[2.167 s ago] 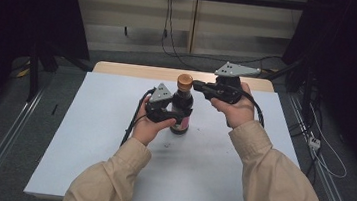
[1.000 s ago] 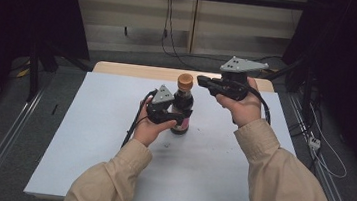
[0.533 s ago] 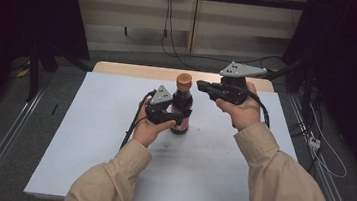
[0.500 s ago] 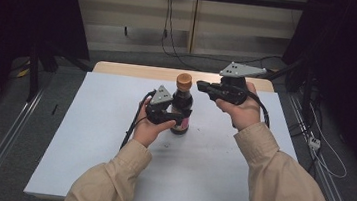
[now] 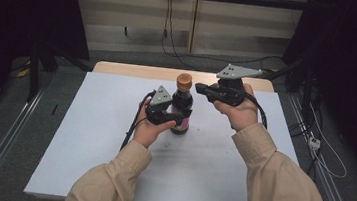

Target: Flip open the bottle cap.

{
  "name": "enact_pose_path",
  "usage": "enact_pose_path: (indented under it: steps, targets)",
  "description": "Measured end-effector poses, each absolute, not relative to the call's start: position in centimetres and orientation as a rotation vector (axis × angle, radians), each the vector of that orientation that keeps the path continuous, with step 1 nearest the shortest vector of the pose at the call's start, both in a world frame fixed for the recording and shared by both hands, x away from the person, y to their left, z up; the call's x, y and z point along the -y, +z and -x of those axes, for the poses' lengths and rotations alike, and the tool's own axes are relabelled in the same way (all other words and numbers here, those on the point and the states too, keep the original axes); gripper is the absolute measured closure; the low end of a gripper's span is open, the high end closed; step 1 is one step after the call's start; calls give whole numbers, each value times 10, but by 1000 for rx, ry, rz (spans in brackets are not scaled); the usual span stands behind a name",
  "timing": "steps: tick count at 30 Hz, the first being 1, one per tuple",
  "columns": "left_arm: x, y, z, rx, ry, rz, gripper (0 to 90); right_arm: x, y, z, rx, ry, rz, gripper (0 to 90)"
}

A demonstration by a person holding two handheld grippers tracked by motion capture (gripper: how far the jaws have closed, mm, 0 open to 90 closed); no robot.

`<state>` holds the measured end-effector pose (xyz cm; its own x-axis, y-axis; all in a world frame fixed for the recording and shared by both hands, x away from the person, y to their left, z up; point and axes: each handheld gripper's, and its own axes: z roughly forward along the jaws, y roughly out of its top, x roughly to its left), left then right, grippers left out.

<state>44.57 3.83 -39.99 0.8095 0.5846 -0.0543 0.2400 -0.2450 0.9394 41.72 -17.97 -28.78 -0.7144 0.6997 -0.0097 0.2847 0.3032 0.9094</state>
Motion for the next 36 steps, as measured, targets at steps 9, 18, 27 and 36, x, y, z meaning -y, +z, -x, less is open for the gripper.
enact_pose_path:
  steps: [9, 18, 27, 36]
  targets:
    - [-38, -400, -445, -635, 368, -1820, 299, 176, -287, -417, -2173, 1408, -852, 900]
    - [-38, -400, -445, -636, 372, -1820, 299, 169, -282, -417, -2186, 1371, -826, 900]
    - [-38, -401, -445, -635, 371, -1818, 299, 169, -280, -418, -2179, 1399, -831, 900]
    - [-38, -401, -445, -637, 372, -1818, 299, 167, -278, -418, -2179, 1391, -823, 900]
